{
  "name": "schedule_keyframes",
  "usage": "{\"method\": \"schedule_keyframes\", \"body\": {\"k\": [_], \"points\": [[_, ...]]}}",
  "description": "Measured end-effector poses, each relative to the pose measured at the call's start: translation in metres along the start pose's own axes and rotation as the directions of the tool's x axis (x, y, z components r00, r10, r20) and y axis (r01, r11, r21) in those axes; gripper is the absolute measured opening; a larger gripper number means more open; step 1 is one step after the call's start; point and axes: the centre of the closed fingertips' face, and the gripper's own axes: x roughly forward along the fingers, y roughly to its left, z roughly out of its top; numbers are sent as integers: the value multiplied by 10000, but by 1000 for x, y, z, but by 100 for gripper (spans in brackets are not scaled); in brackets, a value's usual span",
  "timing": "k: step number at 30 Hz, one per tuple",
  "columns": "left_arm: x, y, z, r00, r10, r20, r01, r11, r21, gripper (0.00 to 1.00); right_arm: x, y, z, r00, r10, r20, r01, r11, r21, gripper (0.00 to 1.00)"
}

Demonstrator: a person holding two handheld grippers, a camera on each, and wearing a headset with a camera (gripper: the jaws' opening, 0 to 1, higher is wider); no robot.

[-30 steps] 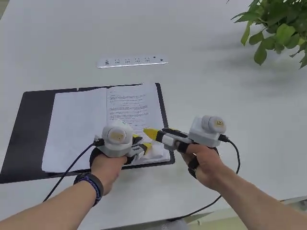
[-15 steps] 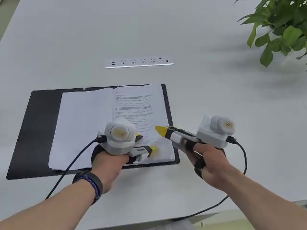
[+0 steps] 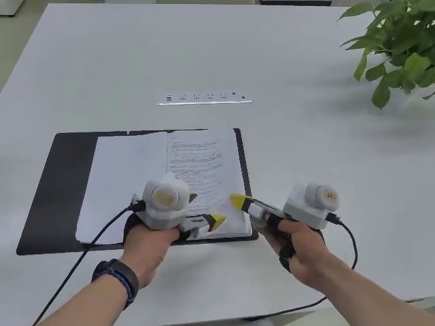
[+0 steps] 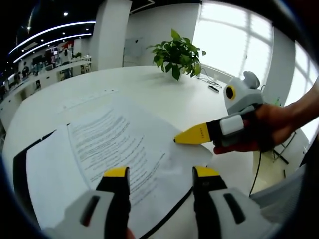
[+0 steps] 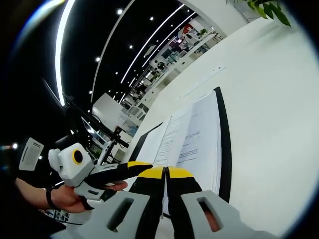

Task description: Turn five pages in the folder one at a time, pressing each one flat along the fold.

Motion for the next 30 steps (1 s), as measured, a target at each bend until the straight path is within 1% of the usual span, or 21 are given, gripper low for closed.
{"method": "schedule_keyframes", "body": {"k": [1,3,5,7,10,14,19,22,26,30], "points": [[-3,-2,1,10000,-9,76,9,10000,34,50,0,1,1,10000,13,76,-14,10000,67,0],[-8,-1,1,10000,33,63,-34,9999,143,51,0,5,1,9999,6,109,-7,10000,72,0],[-14,1,2,9999,69,87,-70,9999,109,51,-1,9,2,9998,-33,171,32,10000,48,0],[-21,0,3,9997,149,198,-152,9998,142,51,-1,12,4,9996,-38,282,35,10000,91,0],[-27,-2,0,9996,132,236,-135,9998,159,51,-1,15,5,9992,-43,398,37,9999,149,0],[-31,4,-3,9997,92,213,-92,10000,5,53,0,22,9,9986,89,523,-101,9997,229,0],[-43,12,2,9989,228,416,-230,9997,36,54,3,32,13,9981,151,599,-156,9998,81,0],[-52,16,3,9978,351,558,-347,9994,-93,54,7,40,15,9977,262,625,-258,9996,-72,0],[-64,20,6,9963,492,699,-487,9988,-97,55,13,52,11,9981,487,384,-471,9981,-403,0],[-71,25,12,9944,584,883,-584,9983,-29,56,18,59,10,9975,574,405,-560,9978,-358,0]]}}
